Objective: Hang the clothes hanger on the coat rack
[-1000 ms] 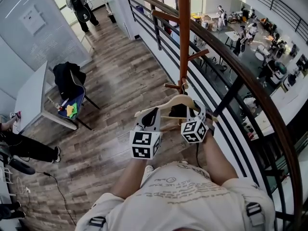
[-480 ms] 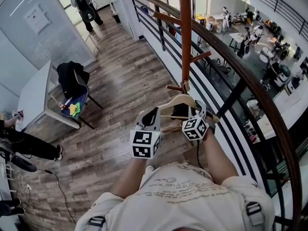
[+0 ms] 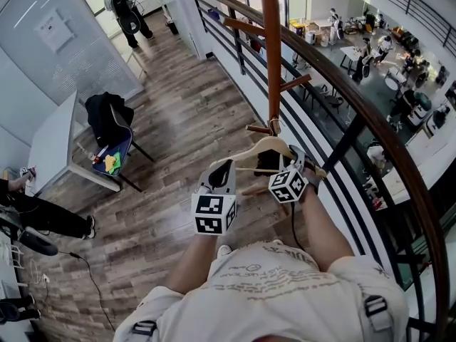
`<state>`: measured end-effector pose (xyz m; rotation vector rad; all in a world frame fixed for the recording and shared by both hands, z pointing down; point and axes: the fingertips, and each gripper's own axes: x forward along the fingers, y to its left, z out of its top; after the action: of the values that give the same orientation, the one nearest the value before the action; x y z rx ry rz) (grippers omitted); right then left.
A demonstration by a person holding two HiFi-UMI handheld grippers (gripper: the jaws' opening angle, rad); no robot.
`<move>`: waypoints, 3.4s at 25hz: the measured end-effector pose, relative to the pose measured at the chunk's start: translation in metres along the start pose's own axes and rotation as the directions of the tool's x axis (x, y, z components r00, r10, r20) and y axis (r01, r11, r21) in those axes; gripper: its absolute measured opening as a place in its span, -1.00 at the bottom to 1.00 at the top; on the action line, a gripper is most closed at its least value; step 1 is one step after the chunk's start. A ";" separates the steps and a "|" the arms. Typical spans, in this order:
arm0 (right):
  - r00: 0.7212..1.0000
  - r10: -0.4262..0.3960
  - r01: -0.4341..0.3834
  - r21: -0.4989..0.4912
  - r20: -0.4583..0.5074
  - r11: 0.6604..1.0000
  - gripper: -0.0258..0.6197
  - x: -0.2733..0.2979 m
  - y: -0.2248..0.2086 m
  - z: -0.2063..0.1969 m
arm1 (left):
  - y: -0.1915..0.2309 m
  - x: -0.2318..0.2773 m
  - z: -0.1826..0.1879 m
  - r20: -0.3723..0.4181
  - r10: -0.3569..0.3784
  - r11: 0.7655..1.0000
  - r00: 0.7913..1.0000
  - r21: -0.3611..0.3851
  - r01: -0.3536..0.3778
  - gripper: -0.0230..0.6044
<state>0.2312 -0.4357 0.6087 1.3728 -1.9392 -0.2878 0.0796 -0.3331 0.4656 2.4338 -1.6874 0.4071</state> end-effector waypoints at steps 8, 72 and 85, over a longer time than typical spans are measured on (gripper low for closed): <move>1.000 -0.010 0.010 -0.004 -0.025 1.000 -0.58 0.005 0.000 -0.003 | 0.001 -0.003 -0.001 -0.001 -0.004 1.000 1.000 0.009 0.004 -0.91; 0.931 -0.320 0.178 0.551 0.173 0.815 -0.91 -0.179 -0.033 0.076 | -0.014 0.003 -0.005 0.027 -0.328 0.944 0.944 0.036 0.327 -0.91; 0.949 -0.302 0.166 0.662 0.096 0.731 -0.91 -0.189 -0.022 0.052 | -0.030 0.008 -0.010 -0.010 -0.402 0.913 0.916 0.064 0.402 -0.91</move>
<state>0.2429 -0.2888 0.4776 2.1241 -2.1268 0.1730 0.1086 -0.3272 0.4781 2.7369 -1.1383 0.4027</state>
